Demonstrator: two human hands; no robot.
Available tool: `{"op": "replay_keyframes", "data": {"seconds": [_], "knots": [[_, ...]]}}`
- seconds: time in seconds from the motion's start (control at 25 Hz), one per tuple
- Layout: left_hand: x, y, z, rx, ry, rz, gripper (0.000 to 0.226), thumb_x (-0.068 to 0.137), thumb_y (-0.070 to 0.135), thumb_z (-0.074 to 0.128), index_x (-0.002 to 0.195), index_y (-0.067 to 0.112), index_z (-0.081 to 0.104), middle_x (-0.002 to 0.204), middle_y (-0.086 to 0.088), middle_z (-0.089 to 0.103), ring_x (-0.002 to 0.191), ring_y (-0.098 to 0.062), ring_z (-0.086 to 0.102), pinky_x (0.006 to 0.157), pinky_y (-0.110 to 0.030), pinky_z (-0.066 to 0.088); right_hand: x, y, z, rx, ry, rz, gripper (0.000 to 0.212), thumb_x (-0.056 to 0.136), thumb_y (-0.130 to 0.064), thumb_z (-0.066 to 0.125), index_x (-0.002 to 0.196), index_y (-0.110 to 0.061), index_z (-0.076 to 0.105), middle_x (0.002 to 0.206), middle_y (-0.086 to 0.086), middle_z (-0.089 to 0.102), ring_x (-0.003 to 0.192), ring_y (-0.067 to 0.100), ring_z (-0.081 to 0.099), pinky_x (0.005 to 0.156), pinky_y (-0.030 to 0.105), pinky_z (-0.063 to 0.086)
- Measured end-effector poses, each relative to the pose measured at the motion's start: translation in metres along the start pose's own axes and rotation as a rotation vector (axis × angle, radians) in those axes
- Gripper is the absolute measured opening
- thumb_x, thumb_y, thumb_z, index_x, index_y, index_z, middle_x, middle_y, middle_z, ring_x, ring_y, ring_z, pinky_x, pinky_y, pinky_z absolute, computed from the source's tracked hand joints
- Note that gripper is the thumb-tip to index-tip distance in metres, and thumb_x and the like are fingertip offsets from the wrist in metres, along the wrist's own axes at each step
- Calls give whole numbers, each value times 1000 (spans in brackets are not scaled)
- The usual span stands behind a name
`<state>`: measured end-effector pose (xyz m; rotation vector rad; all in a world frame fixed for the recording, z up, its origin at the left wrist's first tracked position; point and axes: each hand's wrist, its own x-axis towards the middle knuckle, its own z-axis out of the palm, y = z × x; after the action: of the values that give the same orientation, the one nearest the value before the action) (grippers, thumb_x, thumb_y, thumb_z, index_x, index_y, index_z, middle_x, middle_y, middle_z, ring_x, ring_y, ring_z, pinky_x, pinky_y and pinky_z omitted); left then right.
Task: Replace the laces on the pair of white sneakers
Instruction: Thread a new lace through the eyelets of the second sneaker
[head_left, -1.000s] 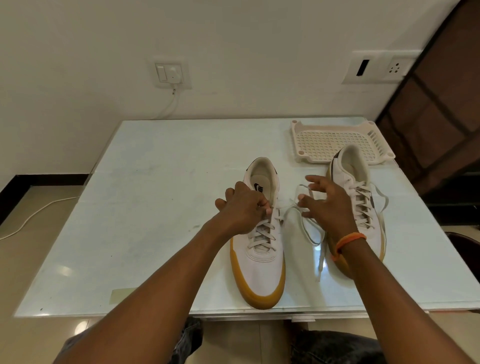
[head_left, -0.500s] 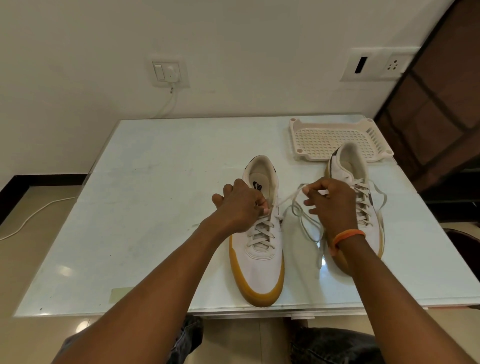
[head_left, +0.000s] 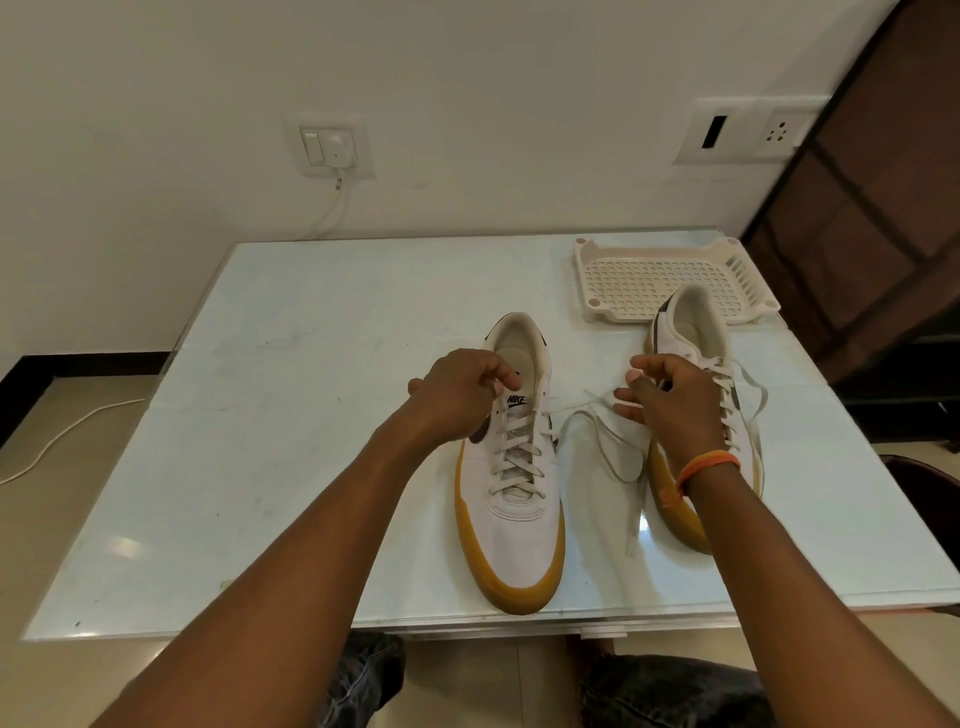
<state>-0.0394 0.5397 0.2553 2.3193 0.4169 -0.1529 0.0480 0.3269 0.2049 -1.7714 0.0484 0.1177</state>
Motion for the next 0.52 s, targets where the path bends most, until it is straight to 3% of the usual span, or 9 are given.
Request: {"op": "replay_keyframes", "data": {"seconds": [0.08,0.16,0.28,0.36,0.44,0.52], "knots": [[-4,6,2,35,99,59,25,98,13,50,97,28,70,96,15,58,99,-12,55,97,-45,42,0,-5,-1,19,4,-34,12,92,-4,59,98,-12,65,111,16,64,93,25,68,71,33,58],[-10,14,12,132,189,256,17,95,18,53,97,23,70,96,8,58,96,-16,55,89,-43,47,-2,-8,-6,-41,-2,-59,9,91,-4,62,94,-10,67,100,12,67,91,26,67,69,34,59],[-22,19,43,632,261,589,16,87,35,66,93,21,72,102,-2,56,101,-26,50,80,-40,42,-6,-8,-11,-211,-64,-14,6,89,-3,64,86,-7,67,84,15,69,76,25,69,61,34,59],[-27,15,57,852,231,590,20,74,36,78,79,19,71,98,-3,53,97,-27,48,75,-41,38,-11,-7,-10,-373,-189,30,5,88,-4,66,84,-7,67,82,17,70,67,22,70,57,35,60],[-28,13,64,917,226,538,21,66,27,84,69,18,65,94,-3,52,95,-26,48,72,-39,36,-17,-6,-8,-509,-346,61,4,86,-7,69,90,-7,67,85,15,71,69,22,70,55,33,59],[-31,19,66,884,211,473,13,74,23,77,80,20,66,100,-2,50,102,-24,45,77,-38,34,-22,-9,-6,-573,-541,127,20,85,-9,72,104,-10,65,92,11,70,76,22,71,55,30,58]]}}
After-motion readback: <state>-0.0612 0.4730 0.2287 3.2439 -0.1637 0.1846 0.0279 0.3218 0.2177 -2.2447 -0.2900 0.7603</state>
